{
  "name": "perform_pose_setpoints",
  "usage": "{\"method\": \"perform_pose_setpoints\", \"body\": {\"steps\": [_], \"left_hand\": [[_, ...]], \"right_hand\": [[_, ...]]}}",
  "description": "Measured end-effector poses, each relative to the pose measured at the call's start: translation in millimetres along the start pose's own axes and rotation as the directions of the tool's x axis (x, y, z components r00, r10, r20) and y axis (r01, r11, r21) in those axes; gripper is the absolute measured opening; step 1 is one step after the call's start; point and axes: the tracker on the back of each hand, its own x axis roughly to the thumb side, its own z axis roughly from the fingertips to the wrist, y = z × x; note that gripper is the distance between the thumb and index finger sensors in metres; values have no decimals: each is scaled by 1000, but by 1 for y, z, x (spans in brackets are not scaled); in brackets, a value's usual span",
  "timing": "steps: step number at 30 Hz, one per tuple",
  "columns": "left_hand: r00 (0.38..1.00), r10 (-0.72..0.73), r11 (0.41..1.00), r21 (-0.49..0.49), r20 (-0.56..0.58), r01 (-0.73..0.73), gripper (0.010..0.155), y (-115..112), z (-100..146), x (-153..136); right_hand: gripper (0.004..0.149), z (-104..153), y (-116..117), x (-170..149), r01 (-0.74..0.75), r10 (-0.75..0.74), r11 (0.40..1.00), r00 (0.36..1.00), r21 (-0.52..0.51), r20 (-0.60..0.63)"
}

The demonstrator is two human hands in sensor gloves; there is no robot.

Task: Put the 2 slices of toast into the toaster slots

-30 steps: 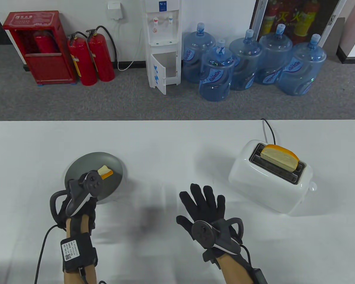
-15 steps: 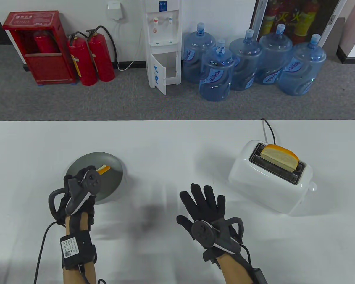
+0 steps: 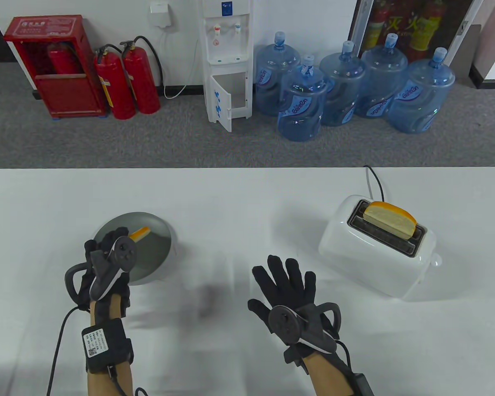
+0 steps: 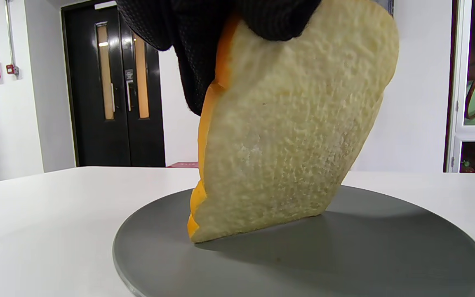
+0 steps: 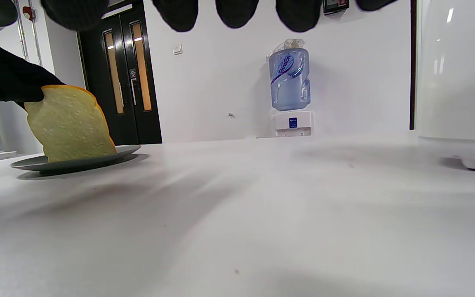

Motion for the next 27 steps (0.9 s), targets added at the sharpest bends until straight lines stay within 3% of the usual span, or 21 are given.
{"method": "perform_pose_setpoints", "body": {"steps": [15,27], "left_hand": [[999,35,996,79,14,-36,48,13,6,-12],[986,137,975,164,95,-151,46,34,30,-18]], "right_hand": [[73,0,0,-2,4,-4,1000,1000,-2,-3],[73,0,1,0,12,-12,1000,1000,-11,8]]}}
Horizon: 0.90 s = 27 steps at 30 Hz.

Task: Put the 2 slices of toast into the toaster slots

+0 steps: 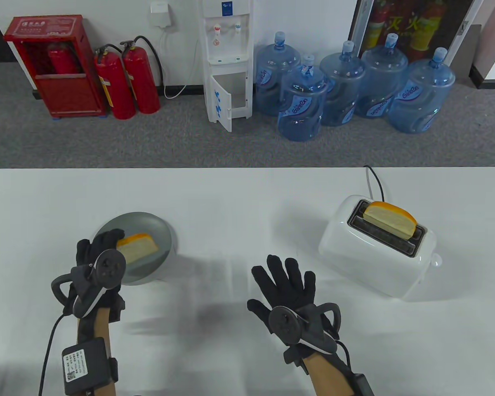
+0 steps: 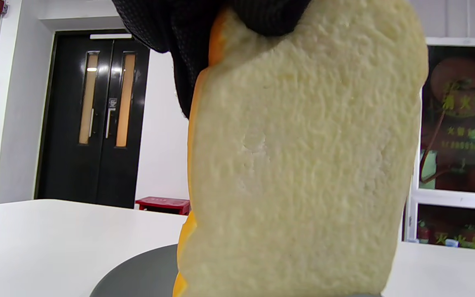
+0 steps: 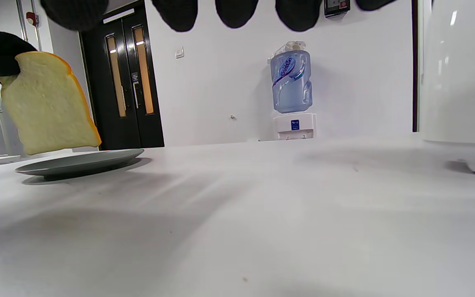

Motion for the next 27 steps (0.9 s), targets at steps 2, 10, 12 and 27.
{"method": "perform_pose_setpoints", "body": {"steps": [2,10,12,27], "left_hand": [[1000,27,1000,8,11,-27,46,3,5,1],[991,96,994,51,95,-101,46,16,26,15],[986,114,991,61,125,-122,45,20,32,22],[932,192,977,24,306,-210,45,30,69,65]], "right_hand": [[73,0,0,0,2,-2,1000,1000,-2,1],[73,1,1,1,2,-2,1000,1000,-7,7],[73,1,0,1,3,-3,1000,1000,-10,8],[73,7,-3,2,55,-45,991,996,-124,83]]}}
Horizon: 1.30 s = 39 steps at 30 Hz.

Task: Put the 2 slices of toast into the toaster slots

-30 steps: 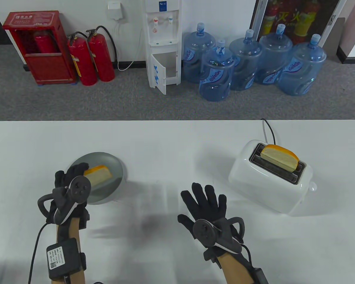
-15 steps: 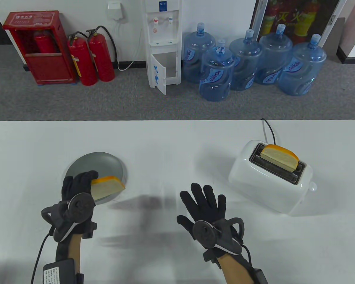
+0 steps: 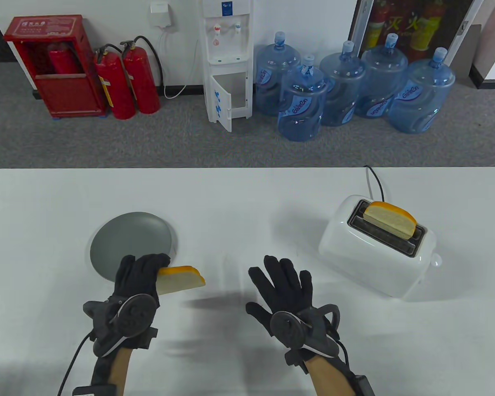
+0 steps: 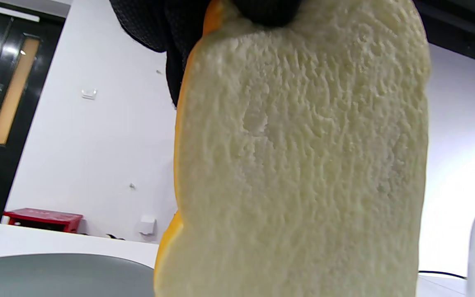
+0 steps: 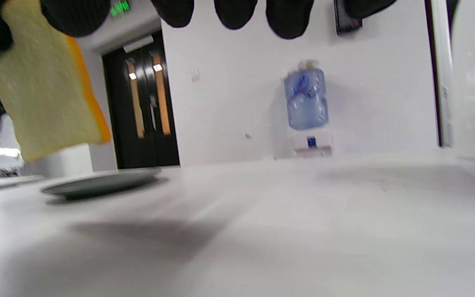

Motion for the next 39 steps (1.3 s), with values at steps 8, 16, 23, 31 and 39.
{"method": "perform_pose_setpoints", "body": {"steps": [8,16,23,31,39], "left_hand": [[997,24,1000,-18,78,-23,45,-3,3,22],[985,42,998,-43,165,-35,45,-6,8,46],[970,54,997,-60,236,-41,45,-7,13,66],[958,86,994,-82,275,-66,45,-8,17,78],[954,96,993,-94,282,-72,46,-8,17,80]], "right_hand": [[74,4,-10,2,50,-46,997,996,-54,71],[74,10,-18,18,81,-56,984,986,-161,156],[74,12,-20,36,79,-34,980,972,-185,232],[71,14,-20,42,63,-4,974,966,-219,258],[69,16,-19,49,73,-5,971,958,-228,286]]}}
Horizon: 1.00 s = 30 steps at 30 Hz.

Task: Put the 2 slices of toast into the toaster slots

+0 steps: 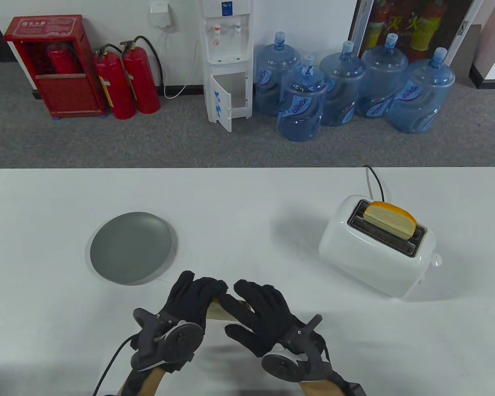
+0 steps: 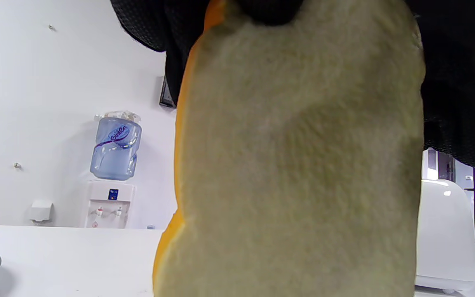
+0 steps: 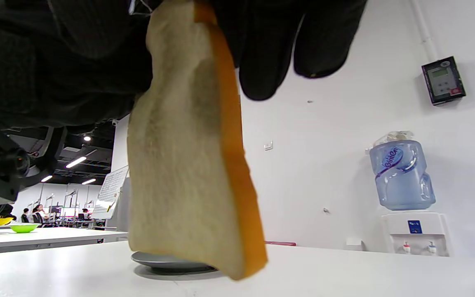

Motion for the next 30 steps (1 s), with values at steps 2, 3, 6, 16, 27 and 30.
{"method": "perform_pose_setpoints", "body": {"steps": [2,3,6,16,27,30], "left_hand": [[1000,-1,1000,3,1,1,45,0,0,-1],[1000,2,1000,2,0,-2,46,1,0,-2],[1000,9,1000,0,-3,-9,46,1,1,-3],[998,68,997,-24,10,-68,49,-4,2,0],[997,74,997,-39,32,-72,51,-6,3,3],[996,78,997,-18,38,-78,52,-5,4,4]], "right_hand": [[68,-1,-1,3,-9,9,1000,1000,-16,7],[67,-1,-1,3,-9,9,1000,1000,-20,5],[64,-1,-1,4,-2,2,999,1000,-36,2],[59,-3,-9,3,31,-33,995,999,-90,-26],[52,-3,-12,4,2,-3,993,1000,-122,-5],[51,-3,-14,-1,22,-26,991,999,-134,-33]]}}
